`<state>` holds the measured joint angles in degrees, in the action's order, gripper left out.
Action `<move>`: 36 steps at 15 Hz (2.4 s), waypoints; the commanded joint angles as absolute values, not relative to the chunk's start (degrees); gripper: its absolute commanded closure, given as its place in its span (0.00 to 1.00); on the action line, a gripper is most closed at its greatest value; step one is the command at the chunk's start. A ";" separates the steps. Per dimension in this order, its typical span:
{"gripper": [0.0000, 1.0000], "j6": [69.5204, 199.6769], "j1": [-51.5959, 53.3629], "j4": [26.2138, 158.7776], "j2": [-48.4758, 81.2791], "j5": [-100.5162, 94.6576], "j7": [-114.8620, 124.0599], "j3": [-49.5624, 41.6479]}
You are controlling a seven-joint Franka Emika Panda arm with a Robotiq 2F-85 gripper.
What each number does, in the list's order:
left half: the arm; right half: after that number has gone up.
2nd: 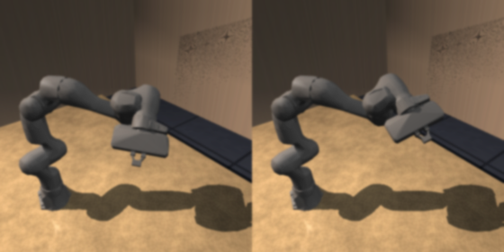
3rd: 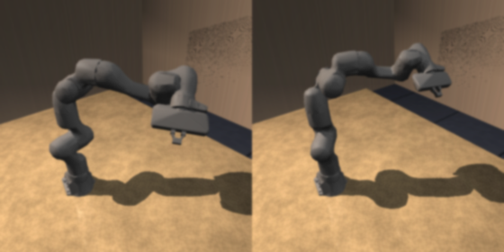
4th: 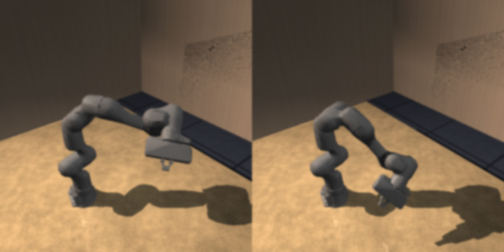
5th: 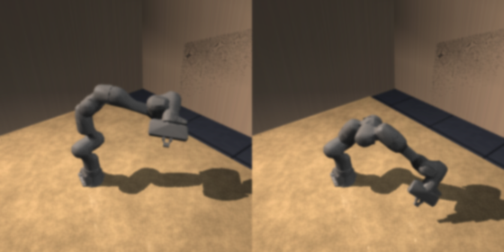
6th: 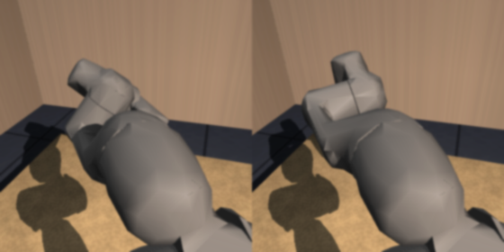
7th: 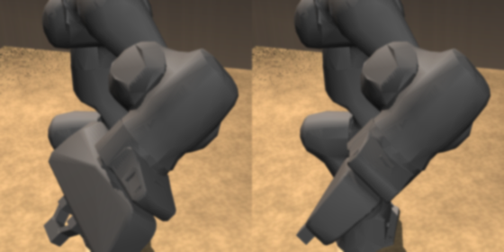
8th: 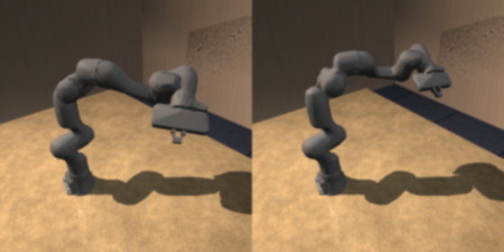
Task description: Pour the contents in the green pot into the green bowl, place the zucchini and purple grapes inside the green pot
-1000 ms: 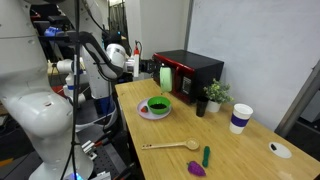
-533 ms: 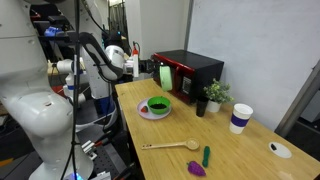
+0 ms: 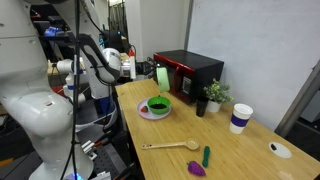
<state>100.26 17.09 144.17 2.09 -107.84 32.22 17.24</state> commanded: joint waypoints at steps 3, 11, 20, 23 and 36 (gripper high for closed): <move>0.98 96.50 18.38 145.64 3.43 -108.75 32.87 18.63; 0.98 94.27 18.41 145.50 7.13 -110.14 34.92 18.83; 0.98 90.37 18.38 145.17 11.23 -116.47 37.65 18.83; 0.98 88.05 18.48 145.37 11.91 -118.36 37.71 18.95; 0.98 83.44 18.74 146.97 11.46 -121.28 36.90 19.62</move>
